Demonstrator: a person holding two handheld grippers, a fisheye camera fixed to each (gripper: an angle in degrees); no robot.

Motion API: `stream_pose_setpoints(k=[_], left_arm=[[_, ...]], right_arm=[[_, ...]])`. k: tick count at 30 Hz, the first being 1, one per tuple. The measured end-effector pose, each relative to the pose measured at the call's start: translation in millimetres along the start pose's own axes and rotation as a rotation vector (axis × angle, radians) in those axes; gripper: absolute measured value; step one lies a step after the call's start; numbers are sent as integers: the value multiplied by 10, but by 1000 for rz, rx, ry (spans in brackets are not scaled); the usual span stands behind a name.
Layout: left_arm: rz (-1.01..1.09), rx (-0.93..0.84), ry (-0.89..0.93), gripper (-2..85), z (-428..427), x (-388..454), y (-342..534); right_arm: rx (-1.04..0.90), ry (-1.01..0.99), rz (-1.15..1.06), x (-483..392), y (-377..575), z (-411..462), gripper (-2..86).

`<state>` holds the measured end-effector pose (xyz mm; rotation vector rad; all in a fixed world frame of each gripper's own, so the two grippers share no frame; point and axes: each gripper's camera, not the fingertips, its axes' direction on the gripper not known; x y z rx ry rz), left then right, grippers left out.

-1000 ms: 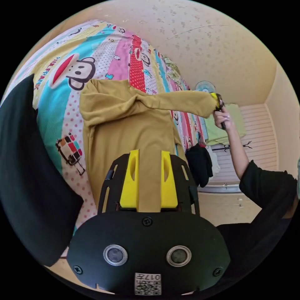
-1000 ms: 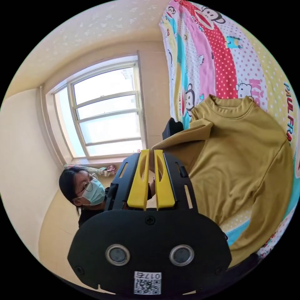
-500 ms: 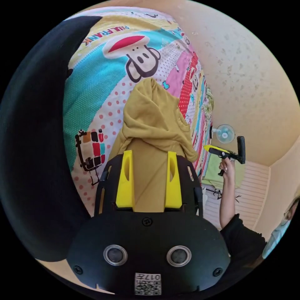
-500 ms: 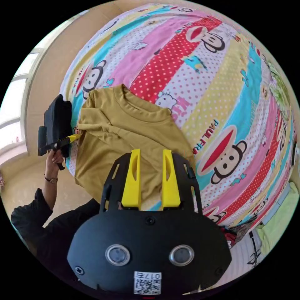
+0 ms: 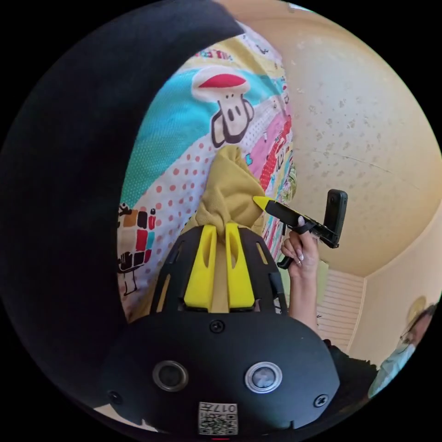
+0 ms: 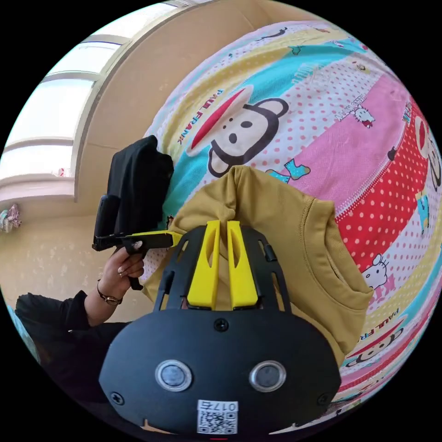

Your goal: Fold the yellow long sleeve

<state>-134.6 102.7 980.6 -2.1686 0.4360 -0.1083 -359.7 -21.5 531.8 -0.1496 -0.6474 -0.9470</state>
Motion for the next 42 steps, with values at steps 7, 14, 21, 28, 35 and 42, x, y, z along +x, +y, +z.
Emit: stream_pose_setpoints(k=[7,14,21,28,35,42], left_arm=[[-18,-24,-229,67,206,-121,85],[184,25,-363,96,355,165,525],[210,38,-356,101,647,122,377],[319,4,-458,99,805,171,113],[278,8,-508,97,926,-113,430],[192,-8,-460,97,967,-472,960]], right_arm=[[26,86,45,84,-46,364,82],[97,422,422,716,1413,-200,124],[54,25,715,1669,2349,-14,111],[400,-139,354,1196,2408,-737,33],[344,-77,481,1893,3113,-65,27],[306,-231,691,2213,4451,467,35]])
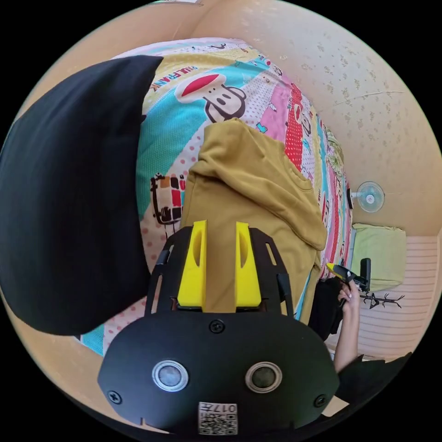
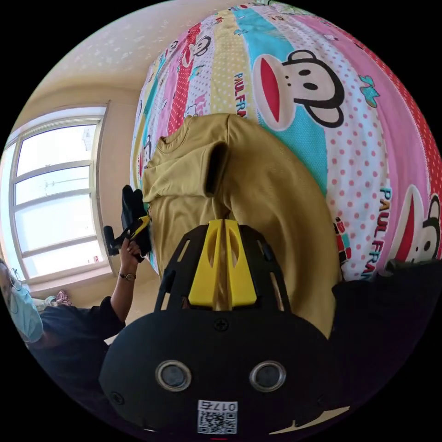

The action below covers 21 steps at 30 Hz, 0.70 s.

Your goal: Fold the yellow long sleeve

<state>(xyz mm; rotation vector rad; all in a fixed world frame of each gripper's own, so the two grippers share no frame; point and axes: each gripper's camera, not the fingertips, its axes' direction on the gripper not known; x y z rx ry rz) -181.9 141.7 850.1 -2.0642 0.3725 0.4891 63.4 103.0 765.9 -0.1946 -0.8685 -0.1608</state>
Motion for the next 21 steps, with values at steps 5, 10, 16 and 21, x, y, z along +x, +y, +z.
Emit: stream_pose_setpoints(k=[5,10,16,21], left_arm=[[82,-94,73,97,405,194,539],[337,-246,-54,117,1026,737,1021],[442,-232,-252,148,1241,924,1139],[452,-277,-263,118,1320,750,1026]], right_arm=[[96,292,317,436,1512,-253,94],[203,179,651,917,2795,122,120],[556,-288,897,1612,3073,785,104],[543,-323,930,1733,3026,992,39]])
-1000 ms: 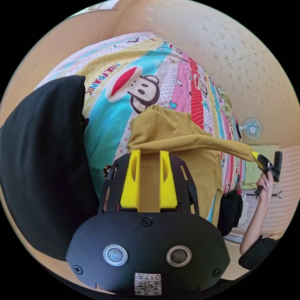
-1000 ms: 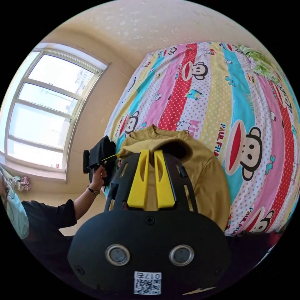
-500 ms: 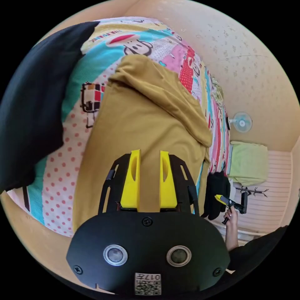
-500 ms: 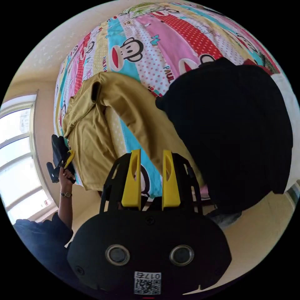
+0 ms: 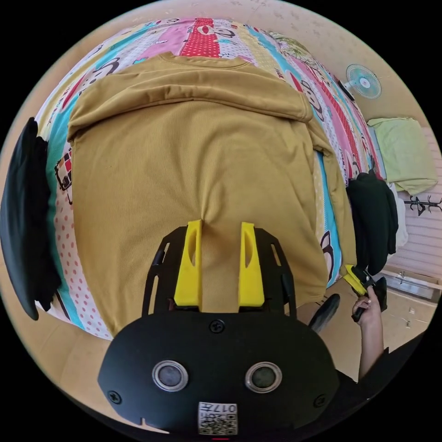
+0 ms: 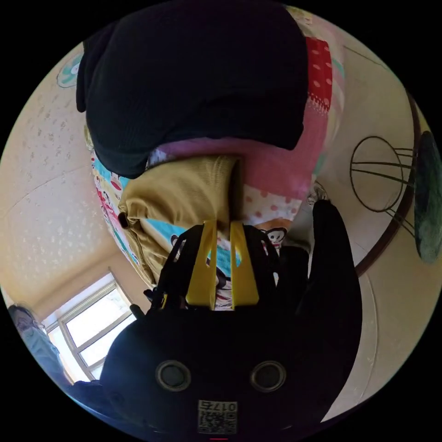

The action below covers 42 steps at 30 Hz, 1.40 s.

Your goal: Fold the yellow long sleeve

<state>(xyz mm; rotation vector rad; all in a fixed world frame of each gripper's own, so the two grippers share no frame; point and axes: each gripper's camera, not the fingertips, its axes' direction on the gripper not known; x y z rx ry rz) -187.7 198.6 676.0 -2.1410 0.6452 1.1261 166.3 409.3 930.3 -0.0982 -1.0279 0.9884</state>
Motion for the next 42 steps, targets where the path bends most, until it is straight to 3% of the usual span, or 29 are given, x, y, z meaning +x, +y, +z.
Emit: stream_pose_setpoints(k=[1,3,7,11,16,20,24,26,28,31,33,35,38,42], left_arm=[[7,-7,13,113,25,-54,-12],[22,-10,31,111,67,-122,-17],[49,-25,45,107,125,-230,-28],[36,-21,104,106,146,-373,61],[-15,-3,178,105,157,-681,335],[-94,10,221,96,179,-1090,629],[-191,42,256,96,154,-1495,852],[-221,60,263,101,132,-1726,961],[-254,77,231,107,96,-1890,1044],[-313,136,185,118,3,-2153,1204],[-367,162,166,121,-12,-2310,1301],[-417,141,185,129,71,-2496,1371],[-386,142,247,139,136,-2594,1416],[-241,56,283,157,323,-2565,1356]], right_arm=[[36,-80,-69,-96,70,-128,32],[60,-49,-194,-419,174,-321,25],[222,9,-630,-1672,371,-762,18],[404,-69,-1033,-2861,428,-848,16],[136,-372,-1405,-3880,655,-178,17],[-153,-415,-1548,-4401,1143,998,20],[-417,-369,-1553,-4609,1464,2342,29],[-628,-244,-1540,-4546,1595,3294,42],[-710,-163,-1484,-4393,1577,3689,65],[-639,-173,-1440,-4097,1354,3475,76],[-552,-78,-1400,-3829,1156,3187,76],[-462,120,-1286,-3307,888,2821,85],[-483,426,-1137,-2437,702,2495,97],[-572,635,-979,-1498,734,2194,117]])
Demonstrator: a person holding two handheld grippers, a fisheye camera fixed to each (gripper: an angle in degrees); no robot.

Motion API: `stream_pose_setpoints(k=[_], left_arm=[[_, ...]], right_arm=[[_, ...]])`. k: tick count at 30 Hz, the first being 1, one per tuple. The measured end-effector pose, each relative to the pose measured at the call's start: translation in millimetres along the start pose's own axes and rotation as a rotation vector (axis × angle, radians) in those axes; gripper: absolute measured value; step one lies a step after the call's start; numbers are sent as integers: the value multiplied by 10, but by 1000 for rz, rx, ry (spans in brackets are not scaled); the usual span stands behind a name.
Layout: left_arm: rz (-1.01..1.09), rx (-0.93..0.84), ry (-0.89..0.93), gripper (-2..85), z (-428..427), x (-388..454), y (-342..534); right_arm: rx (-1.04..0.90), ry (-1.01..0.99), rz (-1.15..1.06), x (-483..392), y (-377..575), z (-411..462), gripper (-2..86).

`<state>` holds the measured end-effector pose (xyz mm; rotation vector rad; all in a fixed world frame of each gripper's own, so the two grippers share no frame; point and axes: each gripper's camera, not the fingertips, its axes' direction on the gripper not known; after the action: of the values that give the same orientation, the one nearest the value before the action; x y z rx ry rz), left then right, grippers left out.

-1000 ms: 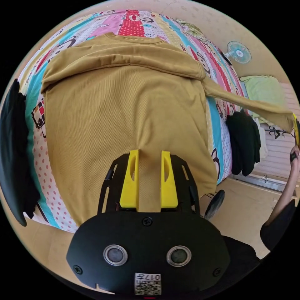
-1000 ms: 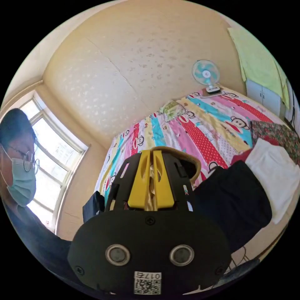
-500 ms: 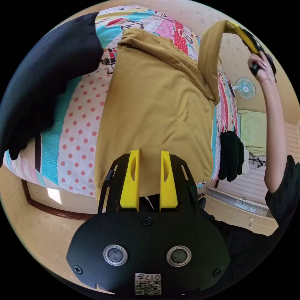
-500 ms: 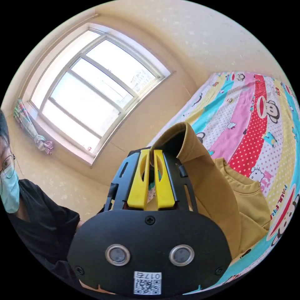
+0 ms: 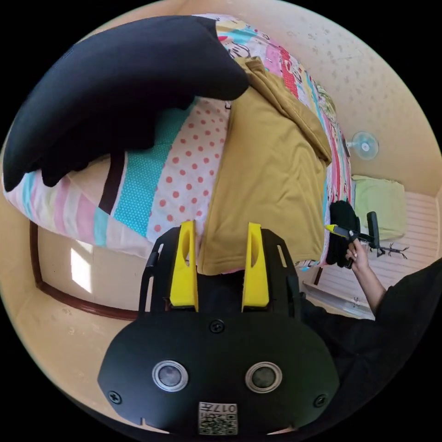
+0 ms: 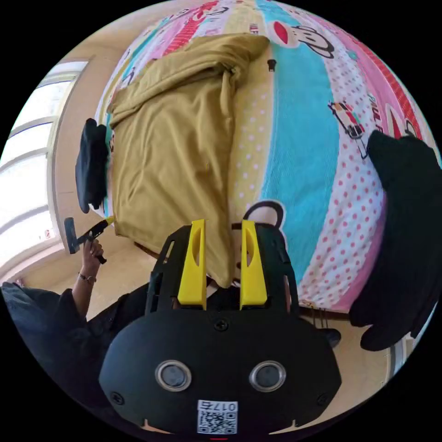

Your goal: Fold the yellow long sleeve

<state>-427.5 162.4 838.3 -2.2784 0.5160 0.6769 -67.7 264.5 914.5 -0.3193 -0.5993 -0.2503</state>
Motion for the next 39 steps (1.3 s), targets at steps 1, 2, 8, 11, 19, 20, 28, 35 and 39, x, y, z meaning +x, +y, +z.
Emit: stream_pose_setpoints(k=[1,2,8,11,19,20,28,35,39], left_arm=[[19,-1,-10,157,25,-7,1],[36,0,-39,150,30,-10,2],[81,-93,-157,73,122,2,-12],[86,-148,-88,31,55,-19,10],[250,-410,57,13,-181,461,1034],[187,-441,150,12,-151,456,1218],[150,89,472,14,-860,502,870],[-5,314,432,54,-883,30,-468],[-106,365,350,113,-806,-124,-494]], right_arm=[[-56,-61,27,83,172,149,123],[-67,-143,56,144,293,256,126],[35,-301,67,303,328,81,52],[33,-355,20,369,423,-164,41],[-87,-265,-66,703,1510,-963,30],[-110,-315,-27,844,1714,-1030,30],[207,-680,-110,1080,1253,-1845,27],[383,-625,-211,689,-876,-2206,27],[379,-377,4,483,-1214,-2069,27]])
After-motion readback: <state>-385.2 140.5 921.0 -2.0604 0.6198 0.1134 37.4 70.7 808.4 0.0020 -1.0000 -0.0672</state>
